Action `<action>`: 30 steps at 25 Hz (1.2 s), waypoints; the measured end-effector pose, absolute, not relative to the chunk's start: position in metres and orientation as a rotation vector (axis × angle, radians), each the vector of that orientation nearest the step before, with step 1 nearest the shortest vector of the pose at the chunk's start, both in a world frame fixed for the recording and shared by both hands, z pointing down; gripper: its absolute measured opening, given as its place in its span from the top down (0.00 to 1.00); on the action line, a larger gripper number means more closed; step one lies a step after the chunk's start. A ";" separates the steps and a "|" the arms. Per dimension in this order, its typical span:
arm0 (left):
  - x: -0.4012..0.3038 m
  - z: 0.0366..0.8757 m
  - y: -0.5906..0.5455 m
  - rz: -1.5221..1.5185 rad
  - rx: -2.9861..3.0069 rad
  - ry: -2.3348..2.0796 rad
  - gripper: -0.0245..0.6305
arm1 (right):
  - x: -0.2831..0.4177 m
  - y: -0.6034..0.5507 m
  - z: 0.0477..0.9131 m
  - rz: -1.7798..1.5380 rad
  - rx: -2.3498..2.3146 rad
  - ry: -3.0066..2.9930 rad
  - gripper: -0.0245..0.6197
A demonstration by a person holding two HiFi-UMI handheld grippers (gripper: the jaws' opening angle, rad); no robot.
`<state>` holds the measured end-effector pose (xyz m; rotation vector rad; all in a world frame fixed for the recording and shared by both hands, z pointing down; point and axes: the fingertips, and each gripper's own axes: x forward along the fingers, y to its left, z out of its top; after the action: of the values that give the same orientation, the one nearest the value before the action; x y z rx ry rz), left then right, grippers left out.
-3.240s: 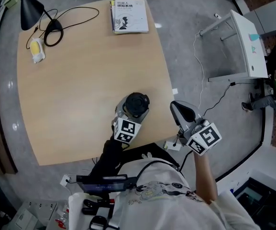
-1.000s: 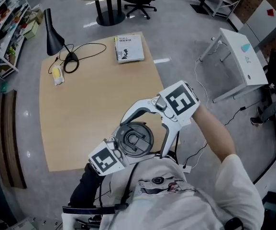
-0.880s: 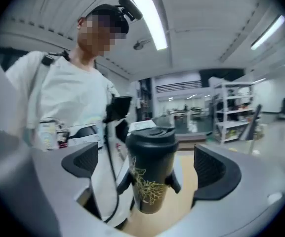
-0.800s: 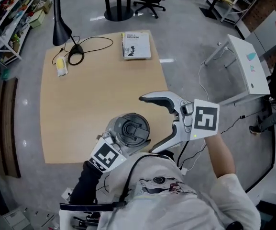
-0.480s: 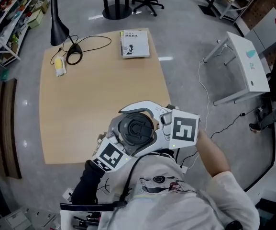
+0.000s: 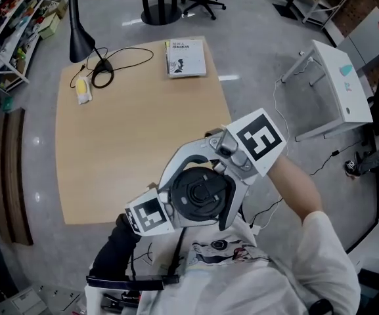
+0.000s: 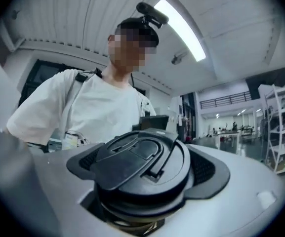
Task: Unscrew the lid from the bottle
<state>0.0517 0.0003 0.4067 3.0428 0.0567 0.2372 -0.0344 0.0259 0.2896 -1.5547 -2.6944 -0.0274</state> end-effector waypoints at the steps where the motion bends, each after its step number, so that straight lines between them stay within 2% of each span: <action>1: 0.050 0.408 -0.005 0.219 3.033 0.006 0.32 | -0.041 0.016 0.277 -0.008 -1.463 -2.801 0.18; 3: 0.036 0.410 -0.030 0.160 2.988 -0.213 0.32 | -0.054 -0.024 0.262 -0.054 -1.049 -3.032 0.18; 5: 0.006 0.415 -0.070 0.123 2.888 -0.580 0.32 | -0.055 -0.089 0.267 -0.162 -0.322 -3.132 0.18; 8: -0.071 0.420 -0.135 0.025 2.632 -1.263 0.32 | -0.008 -0.182 0.306 -0.200 0.738 -2.963 0.18; 11: -0.142 0.421 -0.170 -0.061 2.352 -1.736 0.32 | 0.036 -0.211 0.350 -0.020 1.242 -2.849 0.18; 14: -0.169 0.423 -0.177 0.053 2.261 -1.895 0.32 | 0.042 -0.206 0.381 0.053 1.361 -2.778 0.18; 18: -0.172 0.424 -0.174 0.188 2.268 -1.953 0.32 | 0.032 -0.203 0.387 -0.006 1.346 -2.744 0.18; 30: -0.159 0.443 -0.171 0.278 2.285 -1.927 0.32 | 0.054 -0.204 0.406 0.021 1.431 -2.658 0.18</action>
<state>-0.1592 -0.1715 0.4426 2.2852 -1.9270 0.2776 0.0544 -0.2043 0.4061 1.4313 -2.6581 0.0211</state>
